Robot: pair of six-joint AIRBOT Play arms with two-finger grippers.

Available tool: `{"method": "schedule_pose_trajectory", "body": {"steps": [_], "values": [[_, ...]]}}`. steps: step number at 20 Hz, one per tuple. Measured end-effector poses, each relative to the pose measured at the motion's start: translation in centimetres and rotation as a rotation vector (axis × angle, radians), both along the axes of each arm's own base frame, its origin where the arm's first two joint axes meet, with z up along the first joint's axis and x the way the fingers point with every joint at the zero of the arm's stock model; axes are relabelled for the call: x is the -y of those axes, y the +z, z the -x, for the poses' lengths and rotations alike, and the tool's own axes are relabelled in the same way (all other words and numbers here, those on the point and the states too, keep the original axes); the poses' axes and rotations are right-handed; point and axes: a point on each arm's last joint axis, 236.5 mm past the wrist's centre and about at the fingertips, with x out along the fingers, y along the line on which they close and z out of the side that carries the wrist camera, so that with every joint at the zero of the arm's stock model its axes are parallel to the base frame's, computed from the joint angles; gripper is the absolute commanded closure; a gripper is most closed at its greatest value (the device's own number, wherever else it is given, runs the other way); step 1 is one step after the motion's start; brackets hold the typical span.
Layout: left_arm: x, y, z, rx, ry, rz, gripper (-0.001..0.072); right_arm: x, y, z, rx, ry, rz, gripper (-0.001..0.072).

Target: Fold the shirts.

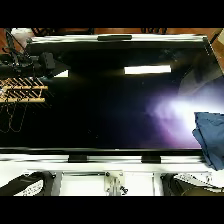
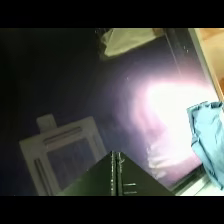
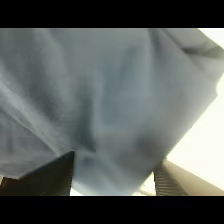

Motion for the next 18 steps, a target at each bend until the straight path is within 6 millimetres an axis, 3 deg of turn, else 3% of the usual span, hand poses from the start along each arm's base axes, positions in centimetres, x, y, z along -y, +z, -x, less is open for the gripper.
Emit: {"method": "schedule_pose_trajectory", "body": {"steps": [3, 5, 7, 9, 10, 11, 12, 13, 15, 18], "values": [[-0.1, -0.5, -0.5, -0.012, 0.012, -0.001, 0.0676, 1.6, 2.7, -0.5, 0.008, -0.003, 0.034, 0.0117], [-0.5, -1.8, -1.0, -0.031, 0.021, -0.039, 0.0678, 3.8, 6.2, -2.6, 0.09, -0.006, 0.112, 0.0114], [-1.3, -4.1, -1.8, -0.06, 0.042, -0.121, 0.0678, 5.1, 11.2, -7.9, 0.279, 0.064, 0.217, 0.0114], [-2.7, -7.6, -2.3, -0.117, 0.064, -0.259, 0.0677, 4.2, 16.4, -14.4, 0.454, 0.216, 0.322, 0.0114], [-3.7, -9.7, -2.1, -0.158, 0.071, -0.353, 0.0674, 2.2, 18.7, -18.1, 0.535, 0.314, 0.353, 0.0114], [-4.7, -11.8, -1.8, -0.2, 0.074, -0.453, 0.0572, -0.3, 20.2, -21.2, 0.588, 0.41, 0.363, 0.0114], [-5.8, -13.7, -1.3, -0.241, 0.069, -0.564, 0.0254, -3.7, 21.1, -24.2, 0.623, 0.513, 0.354, 0.0114], [-6.7, -15.2, -0.7, -0.278, 0.055, -0.657, 0.0007, -7.5, 21.3, -26.8, 0.634, 0.606, 0.329, 0.0114], [-8.1, -17.4, 0.6, -0.351, 0.024, -0.8, 0.0005, -14.5, 19.8, -29.5, 0.581, 0.747, 0.26, 0.0114], [-9.3, -19.0, 1.6, -0.422, 0.01, -0.913, 0.0006, -23.0, 16.7, -31.0, 0.45, 0.935, 0.195, 0.0114]]}}
